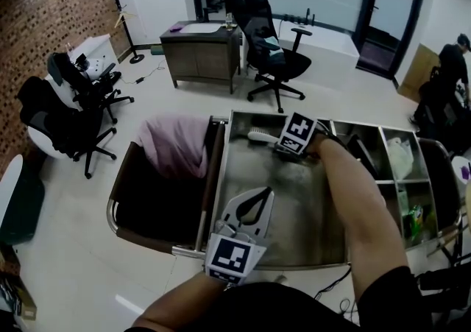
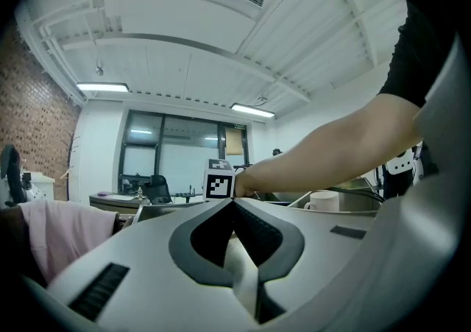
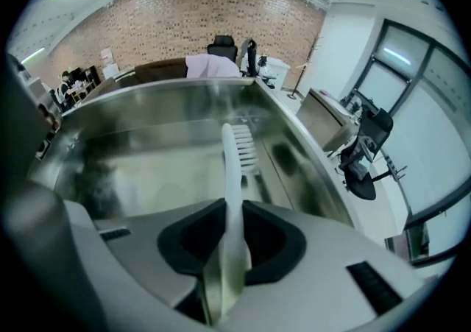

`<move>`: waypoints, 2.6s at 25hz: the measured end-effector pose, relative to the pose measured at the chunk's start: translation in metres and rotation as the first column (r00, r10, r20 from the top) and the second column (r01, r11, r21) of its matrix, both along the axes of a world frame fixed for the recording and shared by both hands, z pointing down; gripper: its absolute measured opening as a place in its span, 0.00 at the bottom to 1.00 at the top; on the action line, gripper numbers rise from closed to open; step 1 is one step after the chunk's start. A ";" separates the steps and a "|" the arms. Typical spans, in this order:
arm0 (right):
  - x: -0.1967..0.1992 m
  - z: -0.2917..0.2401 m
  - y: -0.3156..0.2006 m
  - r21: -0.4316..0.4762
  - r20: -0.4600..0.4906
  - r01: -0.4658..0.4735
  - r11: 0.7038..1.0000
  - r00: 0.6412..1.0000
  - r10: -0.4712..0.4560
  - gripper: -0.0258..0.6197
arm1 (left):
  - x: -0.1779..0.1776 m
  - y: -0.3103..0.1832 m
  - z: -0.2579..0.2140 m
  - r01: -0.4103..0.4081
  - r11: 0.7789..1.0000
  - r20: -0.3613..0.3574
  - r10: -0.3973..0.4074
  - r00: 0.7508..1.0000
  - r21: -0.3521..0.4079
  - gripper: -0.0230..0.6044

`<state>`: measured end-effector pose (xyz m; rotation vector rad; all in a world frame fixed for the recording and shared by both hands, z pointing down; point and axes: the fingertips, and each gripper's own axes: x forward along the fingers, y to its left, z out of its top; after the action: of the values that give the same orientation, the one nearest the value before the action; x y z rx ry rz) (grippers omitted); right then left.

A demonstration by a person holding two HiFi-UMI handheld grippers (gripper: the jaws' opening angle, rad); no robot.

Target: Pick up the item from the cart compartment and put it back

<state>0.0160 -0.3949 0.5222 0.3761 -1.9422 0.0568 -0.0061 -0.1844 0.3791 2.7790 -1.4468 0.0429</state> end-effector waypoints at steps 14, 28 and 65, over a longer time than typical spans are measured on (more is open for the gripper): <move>0.011 -0.142 0.083 0.103 0.625 -0.389 0.915 0.741 0.244 0.18 | -0.007 -0.002 -0.002 0.021 1.000 -0.027 -0.022 0.999 -0.016 0.04; 0.050 -0.200 0.182 0.123 0.879 -0.553 0.824 0.446 0.168 0.18 | -0.003 0.002 -0.006 0.005 1.000 -0.020 -0.005 1.000 0.006 0.04; 0.086 -0.174 0.229 0.062 0.957 -0.664 0.745 0.252 0.146 0.17 | 0.005 0.006 -0.009 -0.016 1.000 0.010 0.015 1.000 0.025 0.04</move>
<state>0.1019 -0.1659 0.3483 1.5110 -2.9288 0.1959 -0.0014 -0.1784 0.3704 2.8142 -1.4380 0.0389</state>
